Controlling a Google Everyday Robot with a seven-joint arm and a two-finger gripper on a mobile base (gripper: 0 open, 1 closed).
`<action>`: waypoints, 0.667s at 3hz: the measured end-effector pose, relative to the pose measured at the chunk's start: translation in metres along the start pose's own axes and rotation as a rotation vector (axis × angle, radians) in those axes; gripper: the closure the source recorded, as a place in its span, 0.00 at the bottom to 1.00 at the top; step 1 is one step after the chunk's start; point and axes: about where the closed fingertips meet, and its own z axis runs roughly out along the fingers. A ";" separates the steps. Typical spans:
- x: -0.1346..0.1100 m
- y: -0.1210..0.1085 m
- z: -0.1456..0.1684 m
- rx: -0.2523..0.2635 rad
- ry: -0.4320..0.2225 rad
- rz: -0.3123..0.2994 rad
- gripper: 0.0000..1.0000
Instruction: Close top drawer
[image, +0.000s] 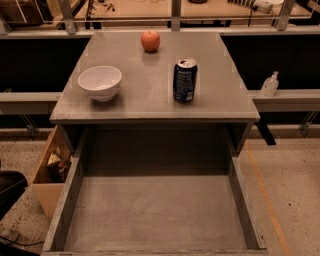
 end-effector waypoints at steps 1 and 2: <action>0.003 0.034 0.047 -0.039 0.014 -0.019 1.00; -0.003 0.054 0.090 -0.078 0.022 -0.062 1.00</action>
Offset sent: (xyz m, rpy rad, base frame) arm -0.0275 0.0619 -0.1440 -0.0428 0.0897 0.1360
